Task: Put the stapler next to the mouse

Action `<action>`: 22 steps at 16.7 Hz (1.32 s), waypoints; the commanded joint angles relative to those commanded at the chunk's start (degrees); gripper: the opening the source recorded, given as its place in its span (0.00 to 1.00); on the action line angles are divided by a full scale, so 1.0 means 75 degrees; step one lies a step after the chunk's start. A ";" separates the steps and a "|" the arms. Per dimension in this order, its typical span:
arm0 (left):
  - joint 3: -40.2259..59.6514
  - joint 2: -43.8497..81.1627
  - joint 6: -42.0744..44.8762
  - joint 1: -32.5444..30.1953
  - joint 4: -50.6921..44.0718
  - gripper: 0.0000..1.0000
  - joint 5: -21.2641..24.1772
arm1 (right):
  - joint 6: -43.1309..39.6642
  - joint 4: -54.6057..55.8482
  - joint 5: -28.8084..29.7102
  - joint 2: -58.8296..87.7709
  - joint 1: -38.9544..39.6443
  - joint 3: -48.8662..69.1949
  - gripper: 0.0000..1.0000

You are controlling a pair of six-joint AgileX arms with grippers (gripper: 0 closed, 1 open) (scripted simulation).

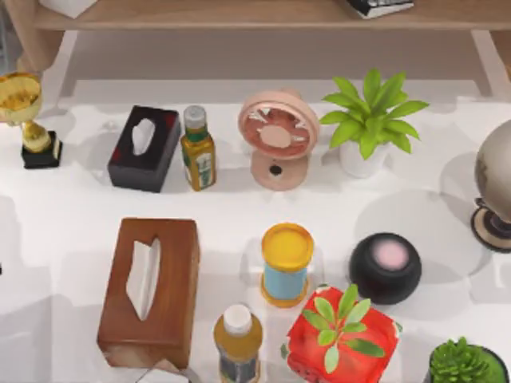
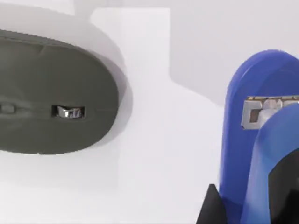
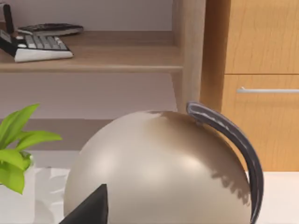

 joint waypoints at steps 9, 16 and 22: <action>0.3994 0.3381 0.3532 0.0771 -0.0608 0.00 0.0078 | 0.0000 0.0000 0.0000 0.0000 0.0000 0.0000 1.00; 0.4955 0.4095 0.4420 0.0957 -0.0675 0.00 0.0101 | 0.0000 0.0000 0.0000 0.0000 0.0000 0.0000 1.00; 0.4840 0.3955 0.4516 0.0891 -0.0837 0.00 0.0189 | 0.0000 0.0000 0.0000 0.0000 0.0000 0.0000 1.00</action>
